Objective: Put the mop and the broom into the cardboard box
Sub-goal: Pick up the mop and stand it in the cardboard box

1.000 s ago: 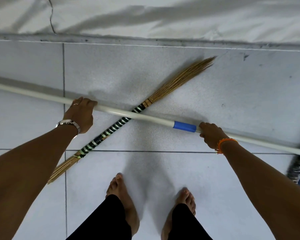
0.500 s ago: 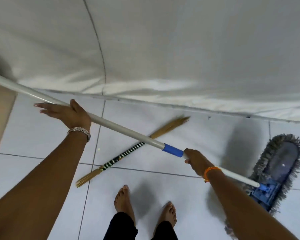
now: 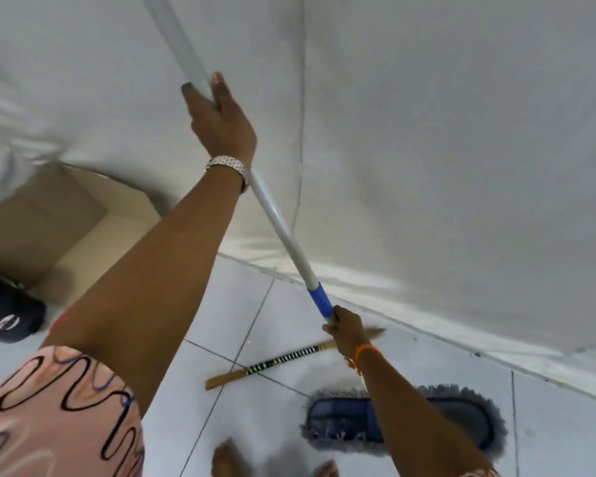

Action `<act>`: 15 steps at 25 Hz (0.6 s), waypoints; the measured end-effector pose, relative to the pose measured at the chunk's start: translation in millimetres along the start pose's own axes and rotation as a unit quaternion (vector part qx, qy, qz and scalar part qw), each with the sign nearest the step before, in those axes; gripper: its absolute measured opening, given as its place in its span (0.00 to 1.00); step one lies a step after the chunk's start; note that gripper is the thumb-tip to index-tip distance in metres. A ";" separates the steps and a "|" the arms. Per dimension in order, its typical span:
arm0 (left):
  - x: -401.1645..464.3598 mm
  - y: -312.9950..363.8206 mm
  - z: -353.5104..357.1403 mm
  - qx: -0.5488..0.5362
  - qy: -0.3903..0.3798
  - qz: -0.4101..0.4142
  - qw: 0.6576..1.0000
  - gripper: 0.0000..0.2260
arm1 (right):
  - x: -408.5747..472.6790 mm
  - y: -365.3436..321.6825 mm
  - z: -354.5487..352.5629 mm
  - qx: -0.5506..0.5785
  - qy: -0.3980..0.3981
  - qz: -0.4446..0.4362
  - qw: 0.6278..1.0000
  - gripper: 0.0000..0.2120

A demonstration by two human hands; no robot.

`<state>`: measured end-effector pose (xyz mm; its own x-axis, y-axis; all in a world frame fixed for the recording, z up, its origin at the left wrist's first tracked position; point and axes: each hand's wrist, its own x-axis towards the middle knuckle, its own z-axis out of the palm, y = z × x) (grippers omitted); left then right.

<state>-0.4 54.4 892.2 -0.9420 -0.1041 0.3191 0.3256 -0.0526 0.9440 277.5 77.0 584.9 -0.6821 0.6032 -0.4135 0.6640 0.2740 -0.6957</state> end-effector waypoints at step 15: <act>223.4 138.5 -231.7 -0.120 -0.314 0.148 0.930 0.10 | 56.9 -359.5 202.5 0.101 0.084 -0.095 0.987 0.12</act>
<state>-146.8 -206.2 1075.0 -0.6460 0.4471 0.6187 0.5163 -0.3410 0.7856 -62.1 -138.9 692.5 -0.7166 0.6758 -0.1725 0.4423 0.2491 -0.8616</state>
